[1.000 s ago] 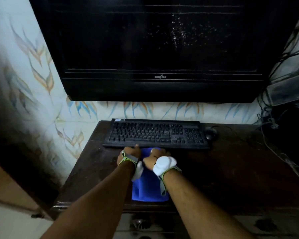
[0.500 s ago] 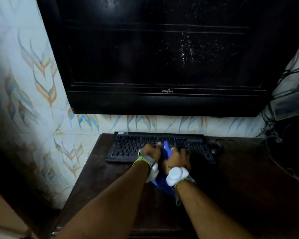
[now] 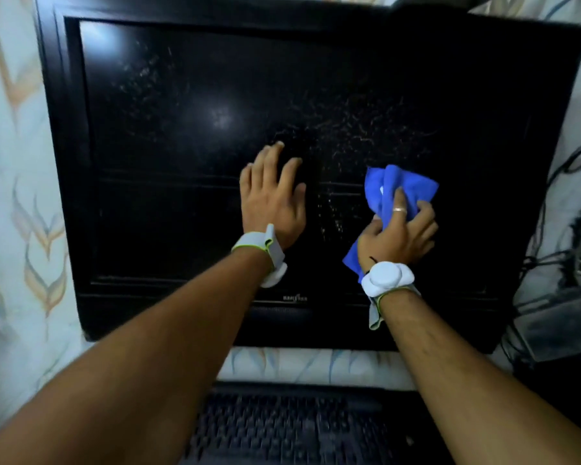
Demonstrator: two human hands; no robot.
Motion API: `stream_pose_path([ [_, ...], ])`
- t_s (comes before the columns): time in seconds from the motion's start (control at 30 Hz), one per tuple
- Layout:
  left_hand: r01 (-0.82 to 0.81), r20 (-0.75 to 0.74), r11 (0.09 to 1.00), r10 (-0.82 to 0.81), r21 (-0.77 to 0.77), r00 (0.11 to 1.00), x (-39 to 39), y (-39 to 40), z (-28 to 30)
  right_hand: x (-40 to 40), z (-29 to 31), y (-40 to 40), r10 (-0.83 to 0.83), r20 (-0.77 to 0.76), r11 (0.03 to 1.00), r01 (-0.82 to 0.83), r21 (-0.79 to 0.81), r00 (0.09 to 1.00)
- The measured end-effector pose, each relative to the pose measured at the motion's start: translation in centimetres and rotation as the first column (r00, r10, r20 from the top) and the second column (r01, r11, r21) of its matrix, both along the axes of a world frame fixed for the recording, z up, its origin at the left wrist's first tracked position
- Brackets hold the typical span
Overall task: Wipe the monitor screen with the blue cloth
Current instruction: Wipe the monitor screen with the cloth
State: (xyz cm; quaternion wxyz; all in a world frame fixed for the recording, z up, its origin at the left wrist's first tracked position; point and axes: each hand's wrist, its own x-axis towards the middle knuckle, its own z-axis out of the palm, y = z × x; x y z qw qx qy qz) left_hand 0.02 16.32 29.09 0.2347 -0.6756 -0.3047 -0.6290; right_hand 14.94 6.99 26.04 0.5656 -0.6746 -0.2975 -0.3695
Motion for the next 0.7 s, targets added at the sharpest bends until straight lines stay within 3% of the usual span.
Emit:
stream_pose_path([
  [0.17, -0.085, 0.076, 0.995, 0.08, 0.06, 0.994, -1.9, 2.5, 4.9, -2.2, 5.5, 2.8, 0.108, 0.341, 0.994, -0.099, -0.044, 0.934],
  [0.33, -0.129, 0.083, 0.991, 0.125, 0.039, 0.989, -3.1, 4.4, 5.8, -4.6, 1.8, 5.0, 0.175, 0.615, 0.977, -0.056, -0.207, 0.769],
  [0.53, -0.167, 0.025, 0.985, 0.167, 0.033, 0.986, -3.3, 5.2, 4.7, -0.5, -5.6, 4.7, 0.045, 0.632, 0.965, 0.13, -0.228, 0.774],
  [0.7, -0.168, 0.029, 0.985, 0.167, 0.034, 0.985, -3.2, 5.1, 4.7, 3.3, -1.4, 3.0, -0.031, 0.461, 0.997, 0.061, -0.051, 0.887],
])
